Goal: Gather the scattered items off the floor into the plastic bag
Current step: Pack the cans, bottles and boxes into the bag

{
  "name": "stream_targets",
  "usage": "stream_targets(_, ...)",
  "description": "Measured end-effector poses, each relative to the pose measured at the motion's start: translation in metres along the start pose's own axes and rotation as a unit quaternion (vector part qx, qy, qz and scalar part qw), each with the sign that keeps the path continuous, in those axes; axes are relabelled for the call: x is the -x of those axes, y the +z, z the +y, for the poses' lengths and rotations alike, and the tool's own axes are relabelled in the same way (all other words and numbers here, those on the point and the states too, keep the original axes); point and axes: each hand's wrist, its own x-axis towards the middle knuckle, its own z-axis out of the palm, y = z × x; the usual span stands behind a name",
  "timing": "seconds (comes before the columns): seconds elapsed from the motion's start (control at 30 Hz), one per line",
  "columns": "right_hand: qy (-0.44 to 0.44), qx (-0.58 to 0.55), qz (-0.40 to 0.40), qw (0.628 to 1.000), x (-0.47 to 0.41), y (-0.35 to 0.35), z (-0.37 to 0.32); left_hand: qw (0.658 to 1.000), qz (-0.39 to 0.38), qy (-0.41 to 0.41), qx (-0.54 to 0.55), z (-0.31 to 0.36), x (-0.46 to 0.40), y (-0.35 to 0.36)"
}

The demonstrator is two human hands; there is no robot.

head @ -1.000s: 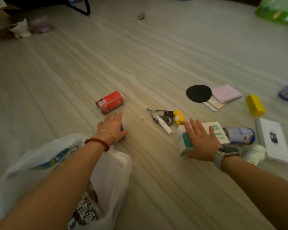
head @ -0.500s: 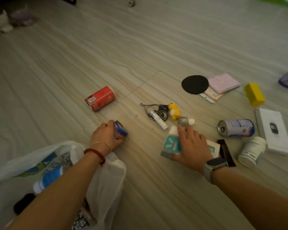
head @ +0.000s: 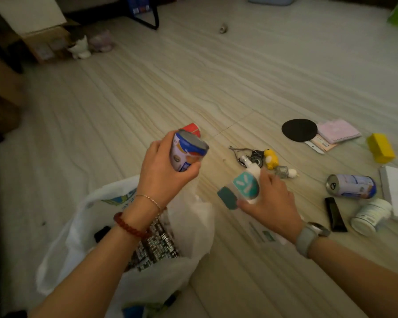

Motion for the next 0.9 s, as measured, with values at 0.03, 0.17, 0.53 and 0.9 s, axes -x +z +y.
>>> stream_targets(0.03,-0.005,-0.020,0.028,0.999,-0.002,-0.007,-0.011,1.000,-0.002,-0.022,-0.011,-0.007,0.009,-0.012)
stream_targets(0.17,-0.032,-0.088,0.099,0.991,-0.007,-0.027,-0.055,0.991,-0.041,-0.102,-0.075,-0.056,0.046,-0.045)
stream_targets(0.53,-0.268,-0.031,0.194,0.943,0.026,-0.033,-0.146,0.930,-0.140,-0.133,-0.312,-0.140,0.099,-0.050)
stream_targets(0.9,-0.394,0.134,-0.058,0.907,0.045,0.022,-0.188,0.900,0.004,-0.437,-0.010,-0.179,0.118,-0.094)
